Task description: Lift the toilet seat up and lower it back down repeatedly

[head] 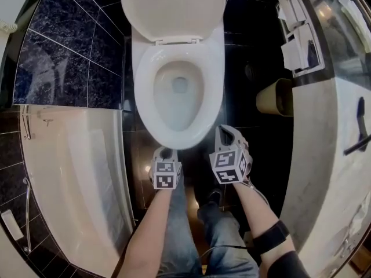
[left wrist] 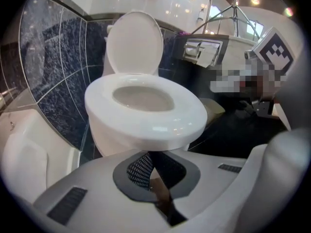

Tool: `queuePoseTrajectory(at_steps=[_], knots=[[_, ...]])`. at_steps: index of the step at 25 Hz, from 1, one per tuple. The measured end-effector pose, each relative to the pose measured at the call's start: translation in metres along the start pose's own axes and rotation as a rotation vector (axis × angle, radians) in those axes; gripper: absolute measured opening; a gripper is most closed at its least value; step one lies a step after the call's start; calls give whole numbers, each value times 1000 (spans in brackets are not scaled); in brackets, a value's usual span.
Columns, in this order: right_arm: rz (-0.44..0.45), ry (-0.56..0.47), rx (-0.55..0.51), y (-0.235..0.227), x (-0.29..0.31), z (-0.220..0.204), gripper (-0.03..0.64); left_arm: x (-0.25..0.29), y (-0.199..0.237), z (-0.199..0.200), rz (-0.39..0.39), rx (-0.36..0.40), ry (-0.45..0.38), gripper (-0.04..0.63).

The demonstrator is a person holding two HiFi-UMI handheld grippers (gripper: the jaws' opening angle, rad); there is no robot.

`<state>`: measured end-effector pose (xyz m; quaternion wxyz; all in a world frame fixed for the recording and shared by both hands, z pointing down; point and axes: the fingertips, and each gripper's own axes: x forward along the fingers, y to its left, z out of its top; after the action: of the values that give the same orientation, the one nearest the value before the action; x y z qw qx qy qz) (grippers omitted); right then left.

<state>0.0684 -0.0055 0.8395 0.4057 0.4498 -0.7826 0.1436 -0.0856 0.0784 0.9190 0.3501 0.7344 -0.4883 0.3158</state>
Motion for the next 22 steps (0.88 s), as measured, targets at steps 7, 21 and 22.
queuePoseTrajectory(at_steps=[7, 21, 22], knots=[[-2, 10, -6, -3, 0, -4, 17, -5, -1, -20, 0, -14, 20, -11], [13, -55, 49, -8, -86, 82, 17, -114, -15, 111, 19, 51, -137, -11], [16, -61, 48, -10, -102, 95, 17, -131, -17, 123, 31, 59, -152, -11]])
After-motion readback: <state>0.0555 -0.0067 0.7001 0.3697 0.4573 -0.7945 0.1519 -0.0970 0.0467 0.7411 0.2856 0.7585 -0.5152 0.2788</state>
